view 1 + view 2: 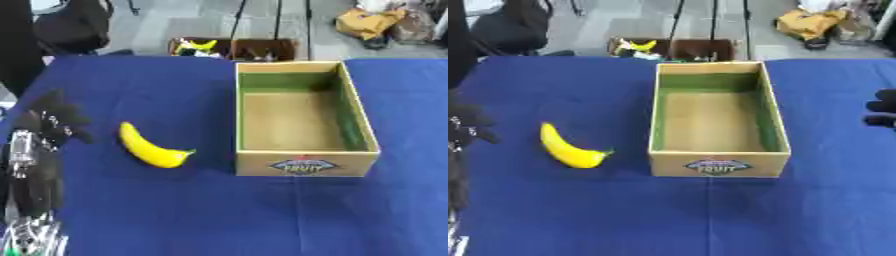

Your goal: Pick up objects on the table and place them in the box.

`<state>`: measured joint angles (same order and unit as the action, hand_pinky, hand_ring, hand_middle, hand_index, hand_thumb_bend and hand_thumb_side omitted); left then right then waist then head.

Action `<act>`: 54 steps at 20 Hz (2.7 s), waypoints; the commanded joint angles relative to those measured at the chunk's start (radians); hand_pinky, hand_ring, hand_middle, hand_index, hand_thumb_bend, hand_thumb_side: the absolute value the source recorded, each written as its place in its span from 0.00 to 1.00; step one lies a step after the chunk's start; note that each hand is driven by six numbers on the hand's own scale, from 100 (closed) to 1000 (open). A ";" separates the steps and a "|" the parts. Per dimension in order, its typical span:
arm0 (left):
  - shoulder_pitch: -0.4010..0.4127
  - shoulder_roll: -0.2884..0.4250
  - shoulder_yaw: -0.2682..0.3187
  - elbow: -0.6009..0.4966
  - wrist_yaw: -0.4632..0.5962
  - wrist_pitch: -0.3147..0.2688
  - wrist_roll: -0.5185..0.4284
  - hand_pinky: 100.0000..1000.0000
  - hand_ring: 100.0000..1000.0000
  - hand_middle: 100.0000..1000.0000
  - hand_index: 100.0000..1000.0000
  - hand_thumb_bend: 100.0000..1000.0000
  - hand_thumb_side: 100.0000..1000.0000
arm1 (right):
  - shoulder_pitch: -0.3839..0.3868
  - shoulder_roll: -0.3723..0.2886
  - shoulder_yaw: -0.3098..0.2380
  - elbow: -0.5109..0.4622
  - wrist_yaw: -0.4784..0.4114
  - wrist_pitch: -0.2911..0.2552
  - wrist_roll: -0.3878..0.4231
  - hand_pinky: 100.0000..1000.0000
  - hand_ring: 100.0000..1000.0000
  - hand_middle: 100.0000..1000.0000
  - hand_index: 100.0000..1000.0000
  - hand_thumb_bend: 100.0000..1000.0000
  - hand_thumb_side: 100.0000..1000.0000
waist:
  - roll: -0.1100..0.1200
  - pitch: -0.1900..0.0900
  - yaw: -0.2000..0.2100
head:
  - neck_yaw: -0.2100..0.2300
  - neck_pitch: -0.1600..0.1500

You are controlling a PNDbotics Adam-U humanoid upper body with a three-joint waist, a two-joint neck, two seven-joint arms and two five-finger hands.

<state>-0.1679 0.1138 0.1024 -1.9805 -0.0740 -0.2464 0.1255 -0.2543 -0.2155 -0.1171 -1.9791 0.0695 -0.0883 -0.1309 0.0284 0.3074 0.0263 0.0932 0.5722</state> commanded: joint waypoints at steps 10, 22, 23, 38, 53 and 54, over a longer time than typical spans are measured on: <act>-0.003 0.025 0.009 -0.019 -0.006 0.001 -0.002 0.35 0.53 0.55 0.81 0.00 1.00 | -0.001 -0.012 -0.024 -0.021 0.013 0.007 -0.021 0.57 0.63 0.61 0.85 0.00 1.00 | 0.001 -0.024 0.004 | -0.016 0.049; -0.033 0.174 -0.021 -0.019 -0.014 -0.011 -0.036 0.36 0.54 0.57 0.81 0.00 1.00 | 0.001 -0.015 -0.021 -0.021 0.013 0.010 -0.020 0.57 0.64 0.61 0.85 0.00 1.00 | 0.005 -0.032 0.004 | -0.068 0.053; -0.039 0.193 -0.024 -0.019 -0.012 -0.010 -0.041 0.36 0.55 0.58 0.81 0.00 1.00 | 0.001 -0.015 -0.020 -0.021 0.013 0.010 -0.019 0.57 0.64 0.61 0.85 0.00 1.00 | 0.006 -0.033 0.004 | -0.069 0.053; -0.226 0.521 -0.050 -0.019 -0.197 0.123 -0.127 0.37 0.56 0.73 0.85 0.02 0.98 | 0.007 -0.025 -0.009 -0.021 0.008 0.016 -0.004 0.58 0.64 0.61 0.85 0.00 1.00 | 0.016 -0.039 0.005 | -0.073 0.053; -0.371 0.767 -0.280 0.206 -0.400 0.188 -0.331 0.47 0.66 0.81 0.90 0.12 0.97 | 0.014 -0.032 0.004 -0.021 0.011 0.021 0.016 0.58 0.64 0.61 0.85 0.00 1.00 | 0.030 -0.038 -0.025 | -0.043 0.027; -0.379 0.765 -0.292 0.228 -0.414 0.179 -0.345 0.47 0.66 0.82 0.90 0.13 0.95 | 0.014 -0.032 0.005 -0.021 0.011 0.022 0.017 0.58 0.64 0.61 0.85 0.00 1.00 | 0.031 -0.038 -0.027 | -0.043 0.026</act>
<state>-0.5297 0.8369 -0.1811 -1.7703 -0.4692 -0.0627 -0.2025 -0.2361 -0.2255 -0.1146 -1.9791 0.0777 -0.0650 -0.1182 0.0601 0.2891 -0.0011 0.0470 0.6061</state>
